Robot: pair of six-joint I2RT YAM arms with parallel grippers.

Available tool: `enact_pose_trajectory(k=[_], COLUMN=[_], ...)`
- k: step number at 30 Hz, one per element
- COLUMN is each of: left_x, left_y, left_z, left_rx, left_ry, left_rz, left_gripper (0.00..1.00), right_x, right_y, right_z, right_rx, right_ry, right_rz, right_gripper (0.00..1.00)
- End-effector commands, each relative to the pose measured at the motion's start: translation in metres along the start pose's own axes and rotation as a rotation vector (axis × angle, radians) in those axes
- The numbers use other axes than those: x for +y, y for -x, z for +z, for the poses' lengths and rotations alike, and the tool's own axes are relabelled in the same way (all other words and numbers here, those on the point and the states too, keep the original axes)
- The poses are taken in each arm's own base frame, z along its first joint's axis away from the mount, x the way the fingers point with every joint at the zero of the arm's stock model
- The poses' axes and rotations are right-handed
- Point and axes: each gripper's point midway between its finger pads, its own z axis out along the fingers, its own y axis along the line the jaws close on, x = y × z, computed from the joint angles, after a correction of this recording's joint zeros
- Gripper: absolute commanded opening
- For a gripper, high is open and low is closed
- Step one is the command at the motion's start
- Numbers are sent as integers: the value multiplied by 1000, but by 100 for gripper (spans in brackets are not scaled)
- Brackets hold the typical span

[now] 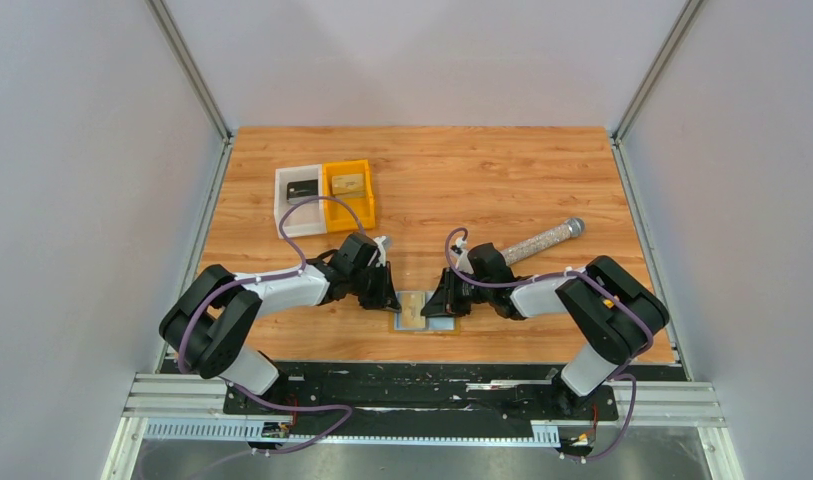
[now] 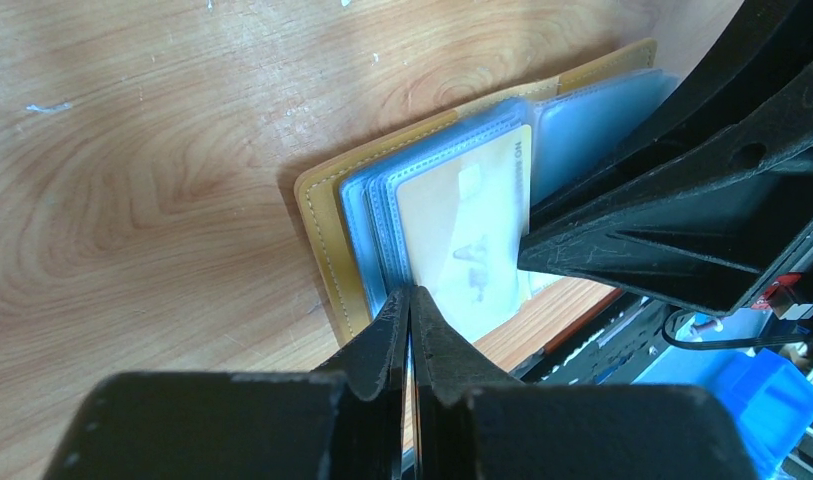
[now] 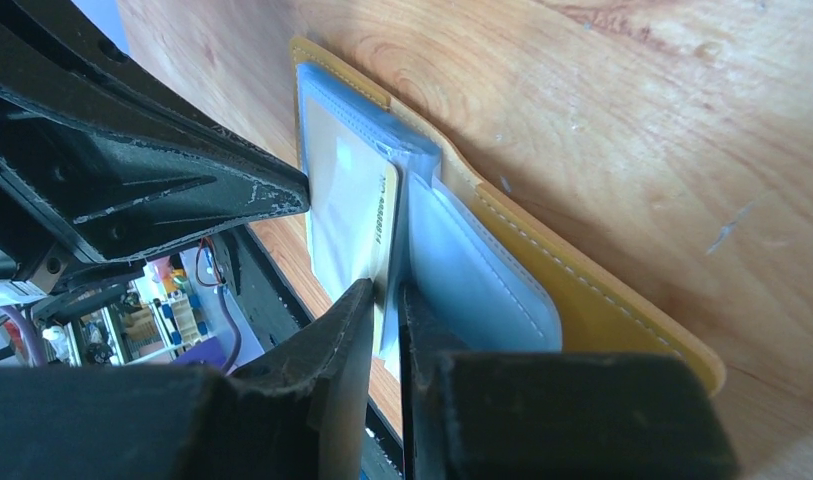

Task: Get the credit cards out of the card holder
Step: Remove the credit card from the card holder.

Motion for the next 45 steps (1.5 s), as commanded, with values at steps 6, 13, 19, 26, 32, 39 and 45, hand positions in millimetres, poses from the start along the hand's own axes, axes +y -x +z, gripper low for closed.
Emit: enact_pose_trajectory(k=[6,13,19,26,32,39,45], left_x=[-3,6,15,21,25,24,28], left_y=[-3,-3,-3,-5,-7,-7,-10], left_z=[4,4,1,2,3,3,4], left_rx=[8,11,11,21,25,25,33], left_ry=[-22,31,83,111,124,121,135], left_rz=[2,10,25,24,17,14,14], left_gripper=[9,9,9,9,9,9,9], right_x=[25,28,16,6,3,4,-5], right_y=[13,12,10,6,6,3,2], right_z=[8,0,-9,-14,-19,-19,-19], right_rx=[-5,-8,-10,11,15,45,66], right_ry=[109,125,95,75,77,111,91], right_rz=[-65,-92,-83,-81,-77,-78,-74], right_gripper=[12,0,0,0,1,0,2])
